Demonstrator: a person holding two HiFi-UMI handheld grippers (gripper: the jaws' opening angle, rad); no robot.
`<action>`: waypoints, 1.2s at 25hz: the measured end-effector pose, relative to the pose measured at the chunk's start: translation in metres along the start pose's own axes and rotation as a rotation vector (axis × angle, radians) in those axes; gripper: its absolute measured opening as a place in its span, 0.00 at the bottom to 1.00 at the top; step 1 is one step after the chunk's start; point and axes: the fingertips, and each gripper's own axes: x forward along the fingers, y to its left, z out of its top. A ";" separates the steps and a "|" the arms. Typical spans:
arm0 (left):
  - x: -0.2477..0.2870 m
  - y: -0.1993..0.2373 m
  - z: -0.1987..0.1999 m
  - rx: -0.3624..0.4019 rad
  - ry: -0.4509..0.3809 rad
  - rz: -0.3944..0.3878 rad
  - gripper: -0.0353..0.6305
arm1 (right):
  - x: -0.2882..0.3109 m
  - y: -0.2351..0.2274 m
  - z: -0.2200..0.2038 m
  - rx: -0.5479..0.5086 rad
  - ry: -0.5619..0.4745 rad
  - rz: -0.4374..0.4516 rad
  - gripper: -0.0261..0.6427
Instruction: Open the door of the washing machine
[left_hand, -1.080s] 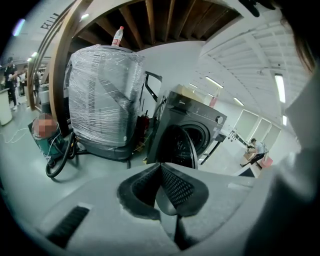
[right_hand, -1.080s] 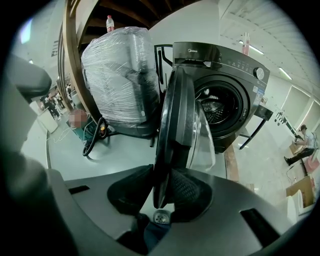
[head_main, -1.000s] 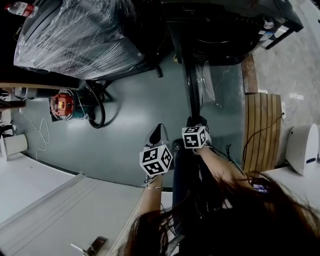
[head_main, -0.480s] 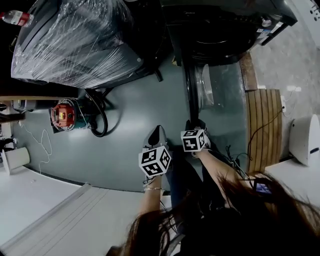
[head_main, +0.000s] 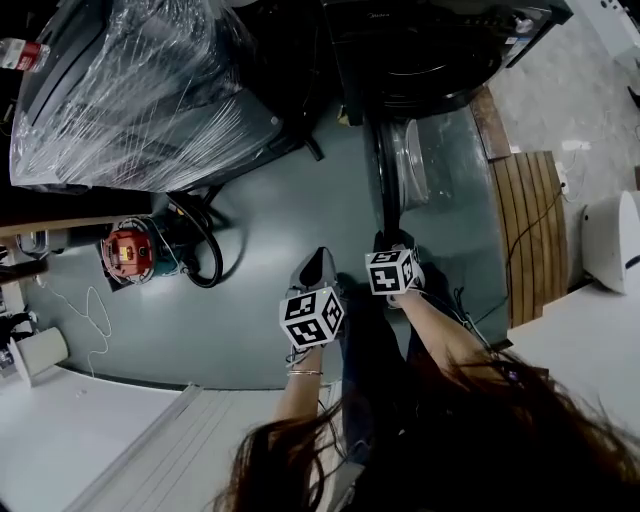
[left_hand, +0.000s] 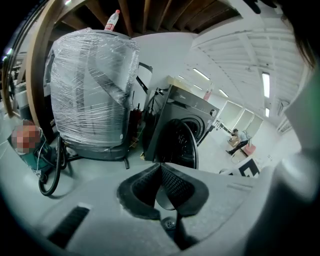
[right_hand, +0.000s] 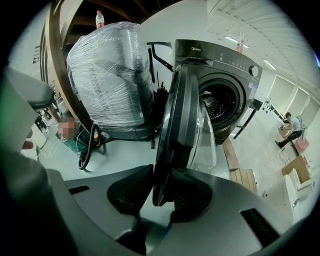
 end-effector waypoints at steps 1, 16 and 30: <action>-0.001 0.004 0.000 0.003 0.004 -0.004 0.07 | 0.001 0.004 0.001 0.006 -0.001 -0.003 0.17; -0.013 0.053 0.001 0.015 0.021 -0.035 0.07 | 0.010 0.052 0.015 0.073 -0.018 -0.026 0.18; -0.018 0.103 0.018 0.029 0.019 -0.078 0.07 | 0.025 0.108 0.040 0.105 -0.010 -0.012 0.19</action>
